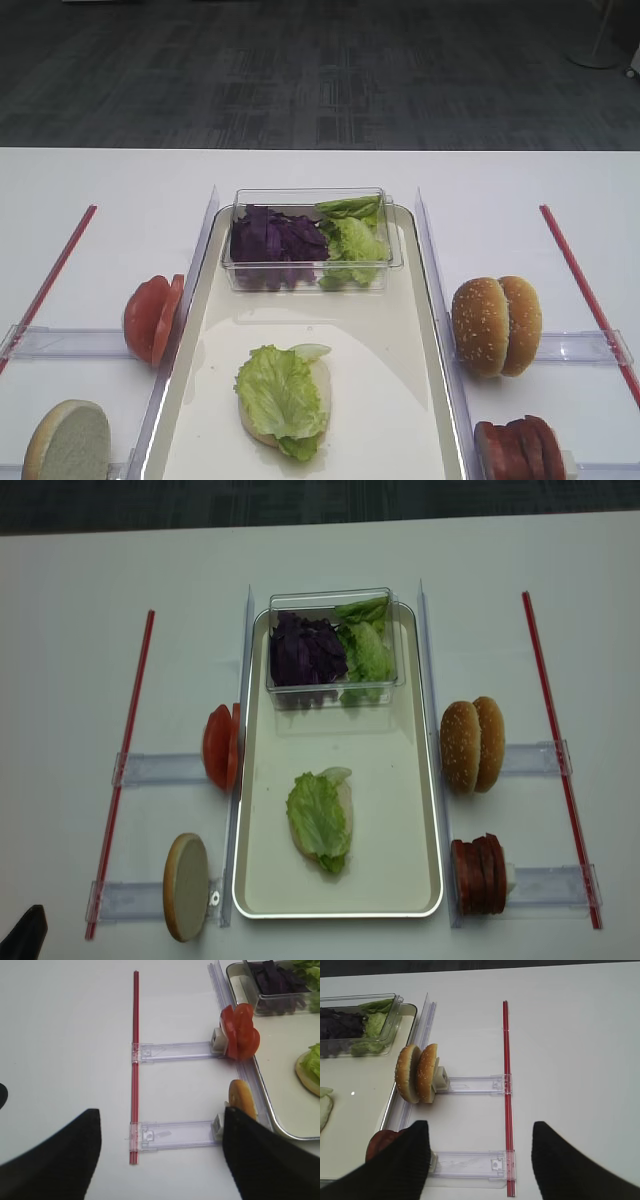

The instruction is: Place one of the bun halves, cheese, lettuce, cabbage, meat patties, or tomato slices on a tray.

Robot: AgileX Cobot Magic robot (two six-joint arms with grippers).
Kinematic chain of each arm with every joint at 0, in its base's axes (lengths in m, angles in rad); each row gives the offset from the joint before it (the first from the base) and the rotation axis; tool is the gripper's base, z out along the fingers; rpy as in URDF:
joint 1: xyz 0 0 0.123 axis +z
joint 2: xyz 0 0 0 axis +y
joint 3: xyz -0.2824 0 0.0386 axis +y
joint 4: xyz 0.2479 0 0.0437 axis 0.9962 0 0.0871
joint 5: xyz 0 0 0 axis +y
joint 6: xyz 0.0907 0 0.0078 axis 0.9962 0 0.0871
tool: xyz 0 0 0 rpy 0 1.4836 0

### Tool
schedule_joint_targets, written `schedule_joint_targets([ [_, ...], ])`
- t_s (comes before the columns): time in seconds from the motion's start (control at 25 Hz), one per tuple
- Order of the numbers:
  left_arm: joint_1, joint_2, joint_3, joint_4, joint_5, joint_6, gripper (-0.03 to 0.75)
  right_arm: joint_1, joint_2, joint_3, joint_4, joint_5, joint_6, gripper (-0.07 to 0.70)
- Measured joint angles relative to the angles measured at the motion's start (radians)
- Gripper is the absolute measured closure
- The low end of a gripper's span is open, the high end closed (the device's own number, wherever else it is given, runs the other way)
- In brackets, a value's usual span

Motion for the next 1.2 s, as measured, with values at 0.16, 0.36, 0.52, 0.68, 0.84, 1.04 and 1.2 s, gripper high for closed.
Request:
schedule_joint_targets([
  [0.16,0.0,0.0,0.0,0.0,0.0,0.0,0.23,0.0,0.0,0.0,0.012,0.0,-0.011,0.161],
  [0.36,0.0,0.0,0.0,0.0,0.0,0.0,0.23,0.0,0.0,0.0,0.025,0.002,-0.034,0.161],
  [0.52,0.0,0.0,0.0,0.0,0.0,0.0,0.23,0.0,0.0,0.0,0.026,0.002,-0.038,0.161],
  [0.68,0.0,0.0,0.0,0.0,0.0,0.0,0.23,0.0,0.0,0.0,0.026,0.002,-0.038,0.161],
  [0.84,0.0,0.0,0.0,0.0,0.0,0.0,0.23,0.0,0.0,0.0,0.034,0.002,-0.034,0.161],
  [1.04,0.0,0.0,0.0,0.0,0.0,0.0,0.23,0.0,0.0,0.0,0.041,0.002,-0.034,0.161],
  [1.2,0.0,0.0,0.0,0.0,0.0,0.0,0.23,0.0,0.0,0.0,0.041,0.002,-0.034,0.161],
])
